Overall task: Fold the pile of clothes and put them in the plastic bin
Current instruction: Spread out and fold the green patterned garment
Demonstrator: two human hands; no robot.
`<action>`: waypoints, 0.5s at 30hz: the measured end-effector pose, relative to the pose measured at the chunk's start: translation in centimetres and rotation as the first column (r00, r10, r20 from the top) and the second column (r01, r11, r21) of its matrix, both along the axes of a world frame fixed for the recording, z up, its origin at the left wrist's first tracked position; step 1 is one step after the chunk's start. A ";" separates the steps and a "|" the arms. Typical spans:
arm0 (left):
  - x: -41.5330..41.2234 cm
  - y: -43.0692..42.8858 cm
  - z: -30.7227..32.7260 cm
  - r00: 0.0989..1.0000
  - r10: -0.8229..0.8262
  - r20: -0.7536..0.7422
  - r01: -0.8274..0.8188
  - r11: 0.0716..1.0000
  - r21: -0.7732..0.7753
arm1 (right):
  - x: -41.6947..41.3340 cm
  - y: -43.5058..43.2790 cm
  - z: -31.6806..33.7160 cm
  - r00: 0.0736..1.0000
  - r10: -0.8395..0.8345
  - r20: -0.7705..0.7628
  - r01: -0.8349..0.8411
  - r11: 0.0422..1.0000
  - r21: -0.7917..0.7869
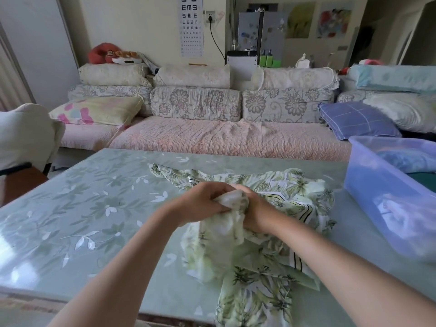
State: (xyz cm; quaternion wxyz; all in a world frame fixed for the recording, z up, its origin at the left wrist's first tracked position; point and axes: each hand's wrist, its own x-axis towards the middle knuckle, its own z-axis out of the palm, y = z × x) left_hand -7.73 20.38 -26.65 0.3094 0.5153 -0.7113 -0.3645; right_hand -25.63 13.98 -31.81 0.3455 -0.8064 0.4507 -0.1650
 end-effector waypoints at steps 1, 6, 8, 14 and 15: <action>-0.3 0.1 0.1 0.994 -0.041 -0.106 0.045 0.998 0.043 | -0.2 0.4 0.8 0.995 -0.004 0.100 -0.001 0.999 0.048; 0.8 -0.3 0.5 0.947 -0.177 -0.267 0.202 0.977 0.067 | -1.5 0.0 3.7 0.820 -0.229 0.525 0.018 0.927 0.375; 0.9 -0.3 0.0 0.993 -0.113 -0.030 0.111 0.992 -0.067 | -2.2 0.3 4.4 0.765 -0.342 0.546 0.030 0.866 0.500; -2.9 -1.1 -3.3 0.876 0.161 0.455 -0.037 0.962 -0.270 | -4.0 2.9 5.3 0.903 -0.150 0.403 0.133 0.989 0.069; -3.4 -1.2 -3.4 0.837 0.247 0.489 -0.101 0.947 -0.306 | -4.3 3.7 5.3 0.937 -0.063 0.342 0.120 0.982 -0.146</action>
